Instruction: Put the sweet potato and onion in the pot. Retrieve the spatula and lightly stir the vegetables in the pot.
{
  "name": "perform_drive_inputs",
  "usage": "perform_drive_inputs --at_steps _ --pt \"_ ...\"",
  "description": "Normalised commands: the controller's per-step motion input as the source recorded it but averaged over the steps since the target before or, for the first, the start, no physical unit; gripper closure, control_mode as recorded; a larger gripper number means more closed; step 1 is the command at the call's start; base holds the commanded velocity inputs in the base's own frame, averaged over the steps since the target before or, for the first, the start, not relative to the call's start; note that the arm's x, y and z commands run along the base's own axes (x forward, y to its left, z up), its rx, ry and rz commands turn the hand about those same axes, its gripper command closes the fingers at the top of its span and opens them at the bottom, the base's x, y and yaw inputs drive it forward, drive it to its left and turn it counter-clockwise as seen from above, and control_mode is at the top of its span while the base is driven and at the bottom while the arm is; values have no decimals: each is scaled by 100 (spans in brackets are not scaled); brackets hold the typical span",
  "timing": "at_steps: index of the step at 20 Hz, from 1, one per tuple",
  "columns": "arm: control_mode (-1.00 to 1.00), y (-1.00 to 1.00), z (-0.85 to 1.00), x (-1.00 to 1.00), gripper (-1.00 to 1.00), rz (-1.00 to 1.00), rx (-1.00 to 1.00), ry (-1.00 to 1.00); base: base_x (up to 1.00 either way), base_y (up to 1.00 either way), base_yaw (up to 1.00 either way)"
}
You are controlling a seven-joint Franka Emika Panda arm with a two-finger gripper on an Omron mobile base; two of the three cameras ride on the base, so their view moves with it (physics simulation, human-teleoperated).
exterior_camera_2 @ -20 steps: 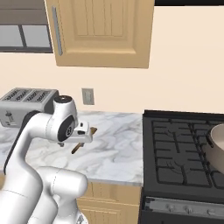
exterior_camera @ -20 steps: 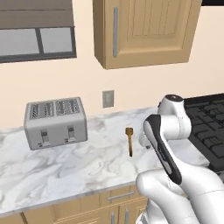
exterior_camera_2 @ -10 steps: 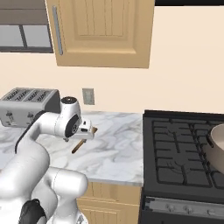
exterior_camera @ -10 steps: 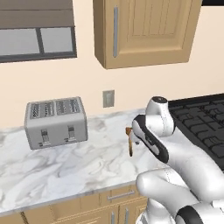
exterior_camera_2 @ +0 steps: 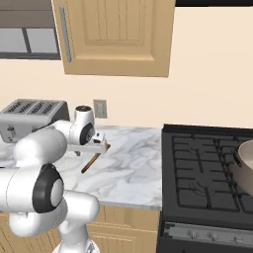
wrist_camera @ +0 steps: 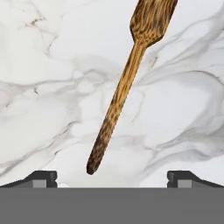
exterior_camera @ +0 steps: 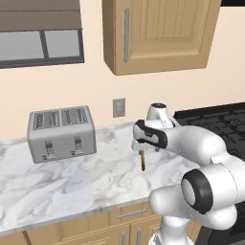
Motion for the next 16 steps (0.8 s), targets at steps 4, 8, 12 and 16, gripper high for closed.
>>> perform_drive_inputs --at_steps 4,8,12,16 --pt "-100 5 -20 26 -100 -1 0 13 0 0 0" --pt "-100 0 -18 0 -100 0 0 4 0 0 0" --pt "-100 3 -30 0 -100 0 0 0 0 0 0" --pt "-100 19 -30 0 -100 -5 0 1 0 0 0"
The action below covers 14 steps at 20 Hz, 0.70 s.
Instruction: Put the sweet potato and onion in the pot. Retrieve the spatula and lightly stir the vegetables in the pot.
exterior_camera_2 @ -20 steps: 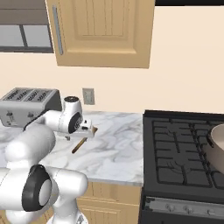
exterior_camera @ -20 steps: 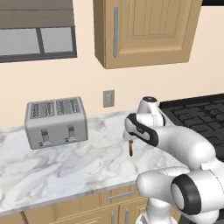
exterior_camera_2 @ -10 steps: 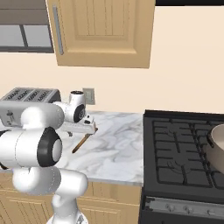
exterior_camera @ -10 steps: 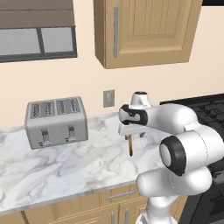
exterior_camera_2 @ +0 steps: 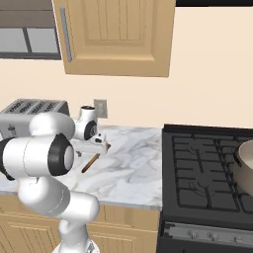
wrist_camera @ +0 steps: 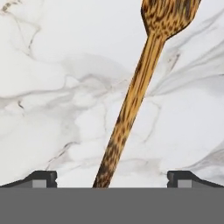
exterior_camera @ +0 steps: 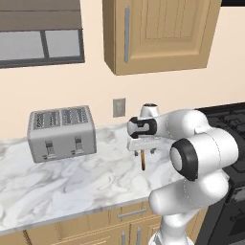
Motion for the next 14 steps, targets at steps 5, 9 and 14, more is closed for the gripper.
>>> perform_drive_inputs --at_steps 5,9,14 --pt "-100 26 -30 0 -100 -10 0 8 0 0 0" --pt "-100 6 -24 -2 -100 -14 0 10 0 0 0" --pt "-100 -2 -6 -7 -100 -16 0 3 0 0 0"
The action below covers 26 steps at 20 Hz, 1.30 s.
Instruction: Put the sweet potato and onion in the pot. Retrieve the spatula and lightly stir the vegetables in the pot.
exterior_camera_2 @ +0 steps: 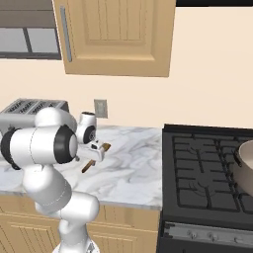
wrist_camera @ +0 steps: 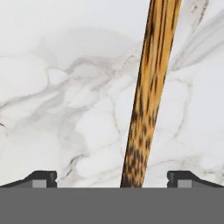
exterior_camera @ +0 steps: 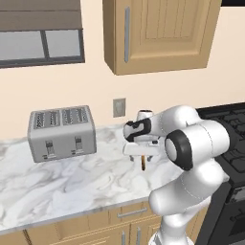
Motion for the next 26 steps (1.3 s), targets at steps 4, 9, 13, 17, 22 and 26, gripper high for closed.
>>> perform_drive_inputs --at_steps 4,9,13,17,22,26 --pt "-100 -14 0 -6 -100 -10 0 0 0 0 0" --pt "-100 0 2 -24 -100 -2 -1 0 0 0 0" --pt "-100 0 2 -20 -100 0 -3 -1 0 0 0" --pt "-100 0 0 -4 -100 0 -4 0 0 0 0" --pt "-100 0 0 4 -100 0 -7 0 0 0 0" --pt "-100 0 -1 16 -100 0 -4 0 0 0 0"
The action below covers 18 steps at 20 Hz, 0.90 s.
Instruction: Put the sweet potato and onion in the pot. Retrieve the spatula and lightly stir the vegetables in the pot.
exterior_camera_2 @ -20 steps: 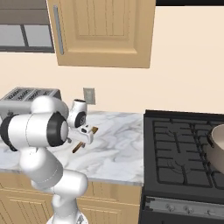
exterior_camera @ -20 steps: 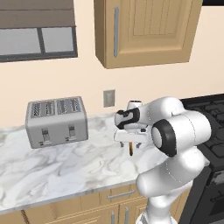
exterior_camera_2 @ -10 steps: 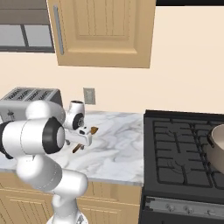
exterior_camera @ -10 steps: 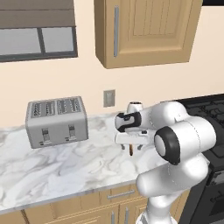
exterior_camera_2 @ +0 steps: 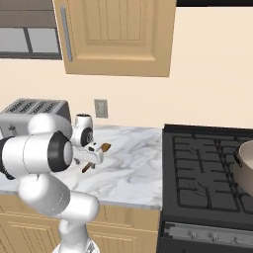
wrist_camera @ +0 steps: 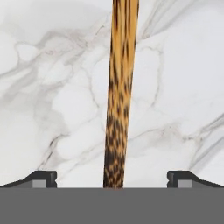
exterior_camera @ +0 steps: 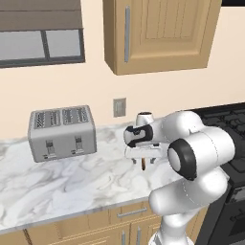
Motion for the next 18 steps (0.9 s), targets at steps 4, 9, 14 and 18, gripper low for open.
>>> perform_drive_inputs --at_steps 4,9,14,18 --pt "-100 0 -16 13 -100 0 -1 0 0 0 0" --pt "-100 0 -35 0 -100 0 0 0 0 0 0" --pt "-100 0 -31 -2 -100 0 0 0 0 0 0" --pt "-100 0 -19 -4 -100 0 0 0 0 0 0"
